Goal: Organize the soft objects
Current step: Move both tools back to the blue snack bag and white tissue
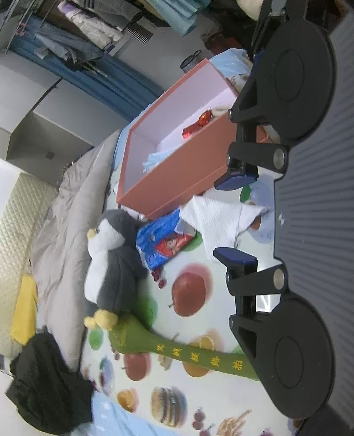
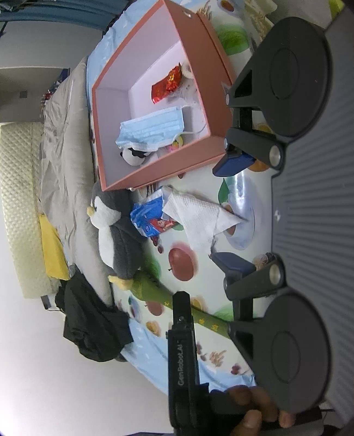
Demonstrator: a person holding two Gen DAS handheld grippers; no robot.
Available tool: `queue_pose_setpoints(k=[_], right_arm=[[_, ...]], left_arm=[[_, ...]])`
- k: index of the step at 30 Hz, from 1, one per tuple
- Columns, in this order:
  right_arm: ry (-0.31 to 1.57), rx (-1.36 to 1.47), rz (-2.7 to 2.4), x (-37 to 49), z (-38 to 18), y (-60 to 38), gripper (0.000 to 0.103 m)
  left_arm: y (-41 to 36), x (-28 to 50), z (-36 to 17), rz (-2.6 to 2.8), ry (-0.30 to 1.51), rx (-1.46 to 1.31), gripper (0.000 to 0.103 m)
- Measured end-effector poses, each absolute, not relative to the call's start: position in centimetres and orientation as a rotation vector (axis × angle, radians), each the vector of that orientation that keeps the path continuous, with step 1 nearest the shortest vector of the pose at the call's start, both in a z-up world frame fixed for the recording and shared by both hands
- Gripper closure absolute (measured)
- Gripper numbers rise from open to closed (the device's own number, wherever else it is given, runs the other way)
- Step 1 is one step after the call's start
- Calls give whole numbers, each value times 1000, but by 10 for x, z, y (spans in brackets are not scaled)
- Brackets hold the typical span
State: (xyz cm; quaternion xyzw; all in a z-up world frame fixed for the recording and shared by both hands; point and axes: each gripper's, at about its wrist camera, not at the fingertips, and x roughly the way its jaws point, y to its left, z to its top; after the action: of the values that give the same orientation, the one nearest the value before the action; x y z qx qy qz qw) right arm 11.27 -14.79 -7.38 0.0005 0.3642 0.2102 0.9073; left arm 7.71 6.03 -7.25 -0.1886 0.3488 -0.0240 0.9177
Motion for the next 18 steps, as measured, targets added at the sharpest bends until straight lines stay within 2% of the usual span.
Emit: queue_pose_setpoints(k=[5,18], right_arm=[[773,-43,443,125,-93,-130,39],[874,-59,496,182,-148,-91,39]], left_arm=[[76,101,-93,-51,726,-453,45],[96,214,-125,-89,823,-525,45]])
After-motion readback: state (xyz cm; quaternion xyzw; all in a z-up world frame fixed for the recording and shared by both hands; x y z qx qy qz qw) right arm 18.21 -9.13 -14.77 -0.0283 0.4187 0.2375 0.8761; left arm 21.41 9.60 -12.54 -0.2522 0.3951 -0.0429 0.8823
